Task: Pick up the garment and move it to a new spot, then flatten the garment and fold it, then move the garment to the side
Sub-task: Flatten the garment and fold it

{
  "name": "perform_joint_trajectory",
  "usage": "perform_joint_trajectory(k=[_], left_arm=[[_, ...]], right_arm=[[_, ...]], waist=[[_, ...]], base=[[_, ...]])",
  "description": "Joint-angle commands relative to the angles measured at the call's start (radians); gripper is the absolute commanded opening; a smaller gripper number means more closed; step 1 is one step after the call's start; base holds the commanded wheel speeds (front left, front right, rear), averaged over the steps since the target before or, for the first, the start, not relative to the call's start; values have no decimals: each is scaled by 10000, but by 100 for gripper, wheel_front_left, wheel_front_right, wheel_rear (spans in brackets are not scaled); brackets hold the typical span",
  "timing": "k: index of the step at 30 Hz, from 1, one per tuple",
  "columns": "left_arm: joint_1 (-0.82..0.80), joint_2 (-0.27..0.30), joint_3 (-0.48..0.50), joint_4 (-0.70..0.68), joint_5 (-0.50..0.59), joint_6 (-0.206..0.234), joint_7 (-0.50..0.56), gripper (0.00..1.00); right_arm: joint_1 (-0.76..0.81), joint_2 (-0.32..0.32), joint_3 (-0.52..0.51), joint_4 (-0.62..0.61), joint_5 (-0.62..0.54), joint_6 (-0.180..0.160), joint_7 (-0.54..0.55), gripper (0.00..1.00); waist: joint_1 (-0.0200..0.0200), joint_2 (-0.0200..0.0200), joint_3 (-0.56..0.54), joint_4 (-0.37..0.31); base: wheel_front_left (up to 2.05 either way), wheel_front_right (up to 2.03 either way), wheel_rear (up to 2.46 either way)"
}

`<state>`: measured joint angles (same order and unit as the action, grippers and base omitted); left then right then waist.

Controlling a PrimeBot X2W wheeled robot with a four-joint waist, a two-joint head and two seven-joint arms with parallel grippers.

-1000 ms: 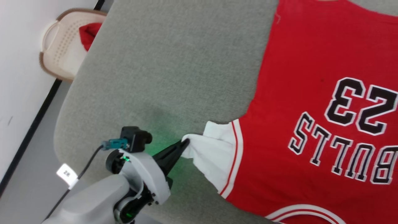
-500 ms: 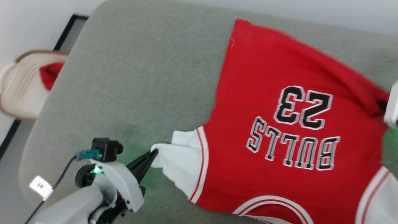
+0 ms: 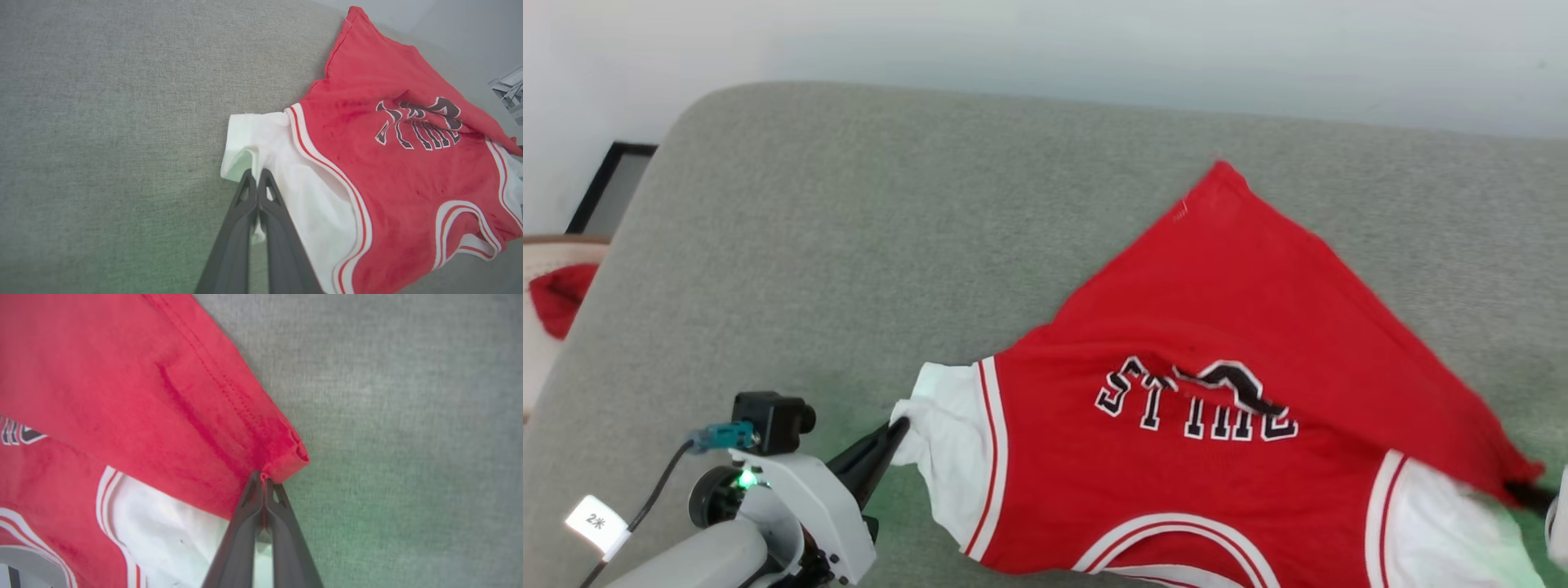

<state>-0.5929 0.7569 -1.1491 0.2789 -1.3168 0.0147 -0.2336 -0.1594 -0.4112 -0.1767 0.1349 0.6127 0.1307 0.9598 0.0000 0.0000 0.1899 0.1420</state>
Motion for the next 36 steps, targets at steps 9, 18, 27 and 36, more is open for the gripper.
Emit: perform_joint_trajectory(k=[9, 18, 27, 36], left_arm=[[160, -21, 37, -159, -39, 110, -68, 0], [145, -17, 48, -155, -24, 145, -69, 0], [233, 19, 110, -387, -48, 248, -99, 0], [-30, -217, 53, -624, 120, 227, -6, 0]], right_arm=[[1008, 851, -304, -130, -415, 1, -362, 0], [1068, 572, -38, -674, -626, -1, -1118, 100], [964, 536, -307, -2406, -948, -1, -1706, 100], [-968, 280, 475, -2977, -1910, -2, -3638, 100]], waist=[[0, 0, -83, -231], [0, 0, -105, -332], [0, 0, -50, -327], [0, 0, 327, 131]], base=[[0, 0, 0], [0, 0, 0], [0, 0, 0], [0, 0, 0]])
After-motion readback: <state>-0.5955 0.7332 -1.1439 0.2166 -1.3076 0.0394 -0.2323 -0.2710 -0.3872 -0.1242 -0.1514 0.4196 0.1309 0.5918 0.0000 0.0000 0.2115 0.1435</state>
